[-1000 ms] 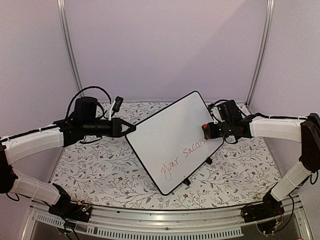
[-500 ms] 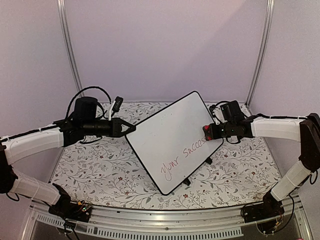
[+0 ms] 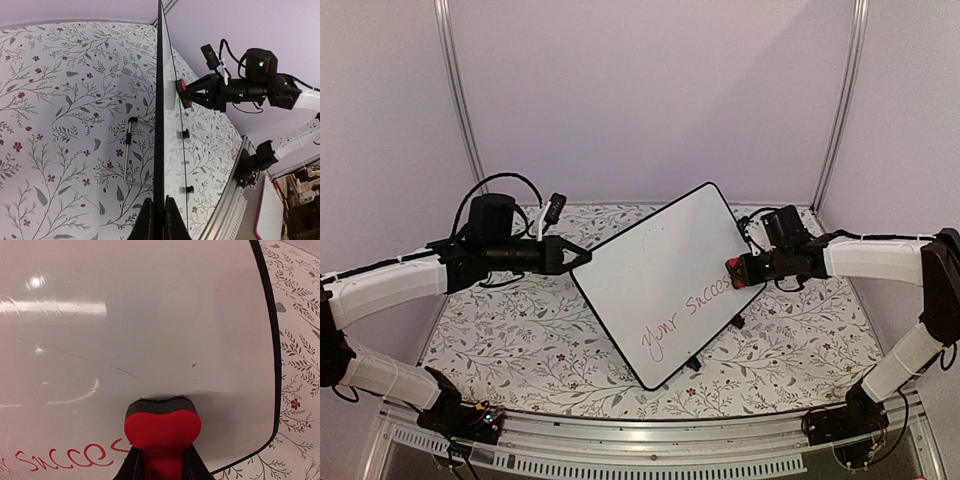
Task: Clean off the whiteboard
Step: Erase the whiteboard on the whiteboard stand.
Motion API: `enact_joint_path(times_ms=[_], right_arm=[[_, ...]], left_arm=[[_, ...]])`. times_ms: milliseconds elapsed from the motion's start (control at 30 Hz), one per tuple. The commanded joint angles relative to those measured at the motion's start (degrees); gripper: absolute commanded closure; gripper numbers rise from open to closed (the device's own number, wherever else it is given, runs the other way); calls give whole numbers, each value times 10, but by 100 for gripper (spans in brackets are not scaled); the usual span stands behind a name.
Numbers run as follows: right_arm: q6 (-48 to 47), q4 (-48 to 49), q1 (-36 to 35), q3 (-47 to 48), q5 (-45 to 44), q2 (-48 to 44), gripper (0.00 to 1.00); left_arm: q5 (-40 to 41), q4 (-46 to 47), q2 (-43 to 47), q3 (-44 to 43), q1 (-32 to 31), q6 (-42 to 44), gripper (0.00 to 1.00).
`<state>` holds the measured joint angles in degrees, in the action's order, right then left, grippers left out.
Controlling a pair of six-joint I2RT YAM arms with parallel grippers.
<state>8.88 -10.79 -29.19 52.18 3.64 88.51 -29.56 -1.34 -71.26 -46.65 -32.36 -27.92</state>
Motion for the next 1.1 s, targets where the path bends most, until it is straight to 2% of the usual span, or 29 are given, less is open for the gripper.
enact_joint_path(times_ms=[0, 267, 433, 633, 800, 1067], right_arm=[[-4, -75, -10, -19, 26, 17, 81], [0, -68, -15, 46, 20, 25, 80], [6, -88, -24, 104, -33, 44, 79], [16, -77, -28, 114, -60, 18, 78], [-8, -101, -113, 131, -116, -7, 78], [-7, -140, -223, 147, -94, -13, 79]], left_arm=[[-22, -15, 0, 3, -10, 58, 100], [-23, -15, -2, 2, -10, 58, 100], [-20, -16, 1, 2, -10, 59, 100], [-21, -16, 3, 2, -10, 59, 100], [1, -20, 5, 2, -7, 53, 100], [74, 1, 28, 19, -3, 36, 100]])
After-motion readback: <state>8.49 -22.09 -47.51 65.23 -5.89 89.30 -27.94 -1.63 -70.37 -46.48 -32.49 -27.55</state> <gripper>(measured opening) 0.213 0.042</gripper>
